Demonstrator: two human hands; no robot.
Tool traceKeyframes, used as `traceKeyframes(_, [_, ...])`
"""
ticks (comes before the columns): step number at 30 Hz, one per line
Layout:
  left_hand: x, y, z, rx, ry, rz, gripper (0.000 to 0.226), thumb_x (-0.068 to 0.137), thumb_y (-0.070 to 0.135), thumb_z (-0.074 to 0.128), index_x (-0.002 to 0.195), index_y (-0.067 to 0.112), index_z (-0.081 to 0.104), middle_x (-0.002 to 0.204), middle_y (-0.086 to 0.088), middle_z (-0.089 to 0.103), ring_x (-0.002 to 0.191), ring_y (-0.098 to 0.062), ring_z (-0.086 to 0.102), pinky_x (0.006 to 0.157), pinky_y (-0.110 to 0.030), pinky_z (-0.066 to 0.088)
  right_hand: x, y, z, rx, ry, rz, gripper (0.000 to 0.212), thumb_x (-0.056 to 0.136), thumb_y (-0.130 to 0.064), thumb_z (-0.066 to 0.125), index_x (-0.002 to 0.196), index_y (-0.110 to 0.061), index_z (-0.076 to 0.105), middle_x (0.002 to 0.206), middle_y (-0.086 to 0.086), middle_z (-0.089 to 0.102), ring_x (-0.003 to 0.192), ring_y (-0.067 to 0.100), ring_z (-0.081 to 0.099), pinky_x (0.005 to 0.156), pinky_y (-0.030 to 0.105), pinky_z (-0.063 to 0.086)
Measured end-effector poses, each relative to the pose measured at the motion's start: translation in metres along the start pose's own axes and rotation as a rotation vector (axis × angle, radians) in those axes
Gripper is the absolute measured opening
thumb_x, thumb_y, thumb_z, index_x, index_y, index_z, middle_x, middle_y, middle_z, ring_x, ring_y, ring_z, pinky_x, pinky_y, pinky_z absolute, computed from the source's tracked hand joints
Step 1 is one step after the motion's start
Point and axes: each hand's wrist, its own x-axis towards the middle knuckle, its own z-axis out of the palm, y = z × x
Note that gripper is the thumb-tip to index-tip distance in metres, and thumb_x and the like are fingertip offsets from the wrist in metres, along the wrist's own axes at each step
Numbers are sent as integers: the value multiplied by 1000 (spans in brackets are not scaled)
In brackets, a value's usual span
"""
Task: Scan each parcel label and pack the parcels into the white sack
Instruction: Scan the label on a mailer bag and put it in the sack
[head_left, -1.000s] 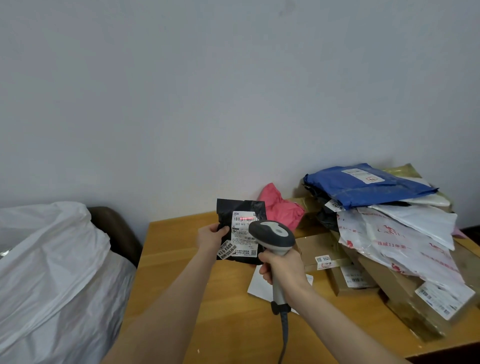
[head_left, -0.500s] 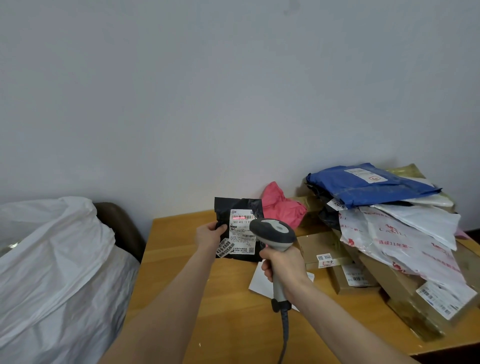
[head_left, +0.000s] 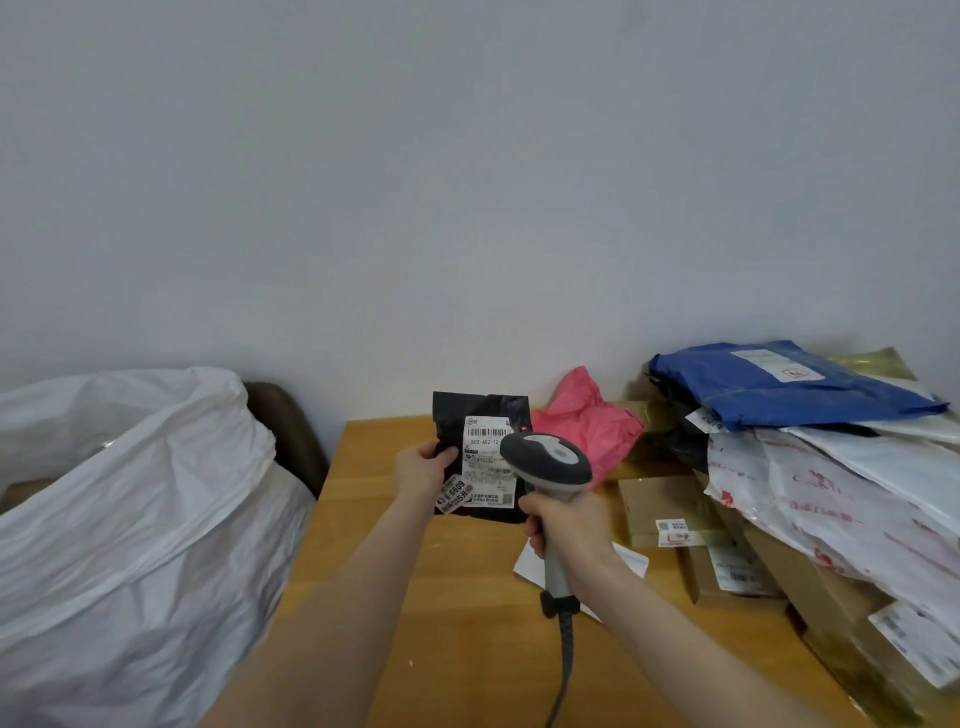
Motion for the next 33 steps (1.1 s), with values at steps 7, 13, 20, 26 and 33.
traceKeyframes(7, [-1,17,-64,-17,88,86,9,88,15,66,90,20,73,75,0,72,72,-23,70,67,-38,58,14,-14,50,14,-137,-47,13,81,5,63,69,-1,63,53,11,59,41,16,51,44,25,42])
traceKeyframes(13, [24,58,-167,-40,227,216,10,87,13,67,93,14,74,76,-2,73,66,-17,69,65,-35,58,33,-46,155,-1,-234,-126,10,83,-1,66,73,-5,64,51,2,64,45,13,56,50,27,48])
traceKeyframes(20, [91,92,-325,-80,409,307,8,86,15,67,91,17,72,81,-2,74,75,-21,70,74,-39,59,51,-65,325,-1,-319,-127,11,81,-4,66,71,-3,64,54,6,65,47,16,55,56,30,49])
traceKeyframes(26, [157,96,-484,83,664,345,14,86,23,65,97,20,73,84,3,73,75,-14,68,72,-32,55,81,-60,445,-30,-281,-96,6,79,-5,64,77,0,68,58,7,68,50,17,57,61,32,52])
traceKeyframes(33, [212,0,-563,331,551,-48,19,91,21,60,105,14,71,76,-1,69,68,-20,64,64,-30,52,105,-39,494,-70,-229,-6,4,81,-3,63,77,-4,64,52,4,65,41,10,54,47,24,46])
